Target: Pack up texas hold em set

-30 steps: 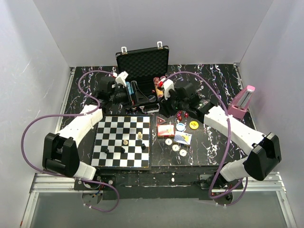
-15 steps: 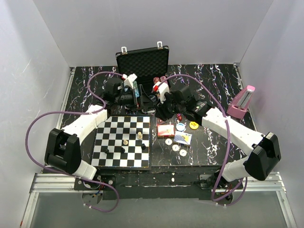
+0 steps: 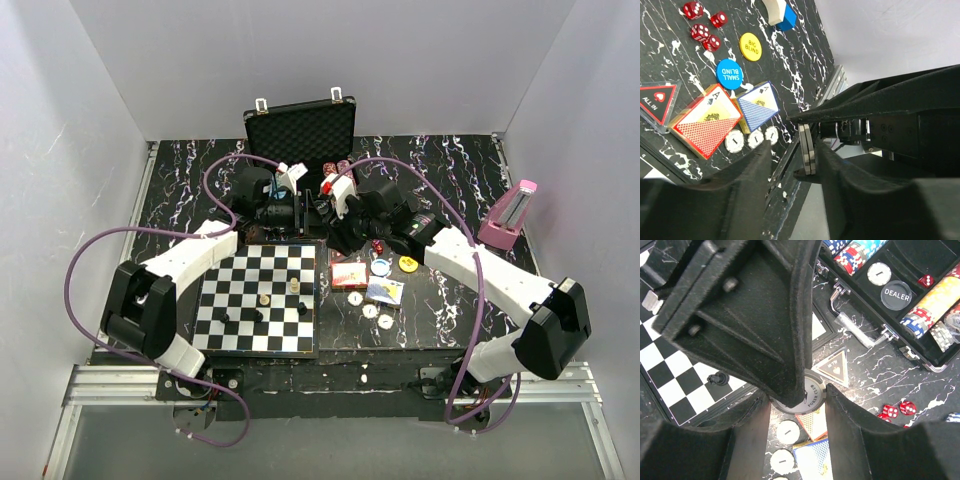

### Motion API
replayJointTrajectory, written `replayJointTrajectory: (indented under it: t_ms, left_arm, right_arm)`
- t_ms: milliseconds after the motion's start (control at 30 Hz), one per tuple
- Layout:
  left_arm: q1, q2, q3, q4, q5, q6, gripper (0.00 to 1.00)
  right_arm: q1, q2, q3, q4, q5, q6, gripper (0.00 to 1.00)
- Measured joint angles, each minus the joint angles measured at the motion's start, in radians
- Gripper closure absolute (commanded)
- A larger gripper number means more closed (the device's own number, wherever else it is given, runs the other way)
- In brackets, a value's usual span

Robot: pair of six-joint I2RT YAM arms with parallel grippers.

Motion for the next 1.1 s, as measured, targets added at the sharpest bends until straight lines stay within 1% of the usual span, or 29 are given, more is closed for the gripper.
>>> replayJointTrajectory:
  t_ms: [67,100,200,233,267,333,400,433,533,667,833,933,1100]
  left_arm:
    - [-0.003,0.006,0.003,0.000,0.010,0.002,0.71]
    - [-0.005,0.011,0.004,0.002,0.014,0.001,0.76]
    - [-0.010,0.018,0.012,0.006,0.033,-0.003,0.95]
    - [-0.012,0.019,0.016,0.008,0.038,-0.002,1.00]
    - [-0.013,0.021,0.018,0.007,0.037,-0.005,1.00]
    - [-0.012,0.026,0.019,0.007,0.036,-0.010,1.00]
    - [-0.013,0.028,0.019,0.007,0.034,-0.010,1.00]
    - [-0.013,0.028,0.019,0.007,0.031,-0.010,1.00]
    - [-0.013,0.021,0.019,-0.009,0.005,0.021,1.00]
    - [0.006,-0.012,0.019,-0.055,-0.049,0.077,1.00]
    - [0.055,-0.093,0.017,-0.084,-0.083,0.160,1.00]
    - [0.059,-0.134,-0.007,-0.046,-0.045,0.192,1.00]
    - [0.057,-0.187,-0.097,0.080,0.062,0.186,1.00]
  right_arm:
    - [0.001,0.001,0.000,0.000,0.000,0.000,0.99]
    - [0.001,0.001,0.000,0.000,0.000,0.000,0.99]
    - [0.001,0.006,0.000,-0.003,0.003,-0.002,0.99]
    - [0.002,0.008,0.000,-0.003,0.004,-0.002,0.99]
    - [0.002,0.009,0.000,-0.003,0.010,-0.003,0.94]
    - [0.002,0.009,0.000,-0.003,0.016,-0.004,0.66]
    - [0.002,0.010,-0.002,-0.003,0.017,-0.002,0.32]
    - [0.002,0.010,-0.003,-0.002,0.019,-0.001,0.27]
    - [-0.003,0.009,-0.011,0.012,0.013,0.010,0.21]
    - [-0.069,-0.011,-0.035,0.020,-0.077,0.039,0.20]
    - [-0.234,-0.065,-0.047,0.036,-0.308,0.115,0.27]
    - [-0.286,-0.092,-0.047,0.082,-0.442,0.177,0.32]
    - [-0.289,-0.098,-0.048,0.172,-0.584,0.281,0.40]
